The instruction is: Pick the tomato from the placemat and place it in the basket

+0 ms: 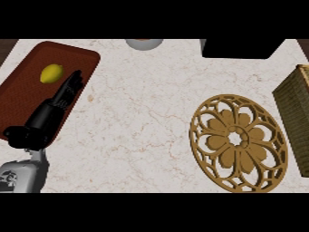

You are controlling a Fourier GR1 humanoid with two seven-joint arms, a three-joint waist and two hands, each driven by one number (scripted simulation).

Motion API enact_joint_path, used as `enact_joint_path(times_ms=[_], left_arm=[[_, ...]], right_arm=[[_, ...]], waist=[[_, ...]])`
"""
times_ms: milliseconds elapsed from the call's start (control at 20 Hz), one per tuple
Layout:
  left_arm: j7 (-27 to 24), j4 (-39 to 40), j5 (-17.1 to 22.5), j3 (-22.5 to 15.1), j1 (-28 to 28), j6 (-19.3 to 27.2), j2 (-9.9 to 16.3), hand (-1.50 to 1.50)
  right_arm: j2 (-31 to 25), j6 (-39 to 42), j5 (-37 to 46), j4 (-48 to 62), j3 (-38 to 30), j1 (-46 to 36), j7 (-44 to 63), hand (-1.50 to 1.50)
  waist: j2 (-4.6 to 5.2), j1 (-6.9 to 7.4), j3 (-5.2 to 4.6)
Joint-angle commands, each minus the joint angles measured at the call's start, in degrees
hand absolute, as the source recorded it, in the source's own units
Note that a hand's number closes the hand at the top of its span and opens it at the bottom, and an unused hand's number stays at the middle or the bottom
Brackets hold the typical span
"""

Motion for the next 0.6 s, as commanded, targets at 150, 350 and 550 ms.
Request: enact_joint_path(times_ms=[150,350,550], left_arm=[[-0.6,2.4,1.0,1.5,-1.2,-1.0,0.7,0.0],[0.2,-0.1,1.5,2.4,0.9,-2.0,2.1,0.0],[-1.6,-0.2,-0.9,0.0,1.9,-0.4,-0.2,0.0]], right_arm=[[-5.2,3.6,3.1,18.8,11.3,-12.9,-5.6,1.5],[-2.4,5.1,7.9,30.5,13.3,-16.7,-15.7,1.5],[-2.6,2.4,13.4,40.4,19.0,-26.3,-20.6,1.5]], waist=[[-0.16,-0.89,0.16],[-0.19,-0.82,0.19],[-0.04,-0.26,0.19]])
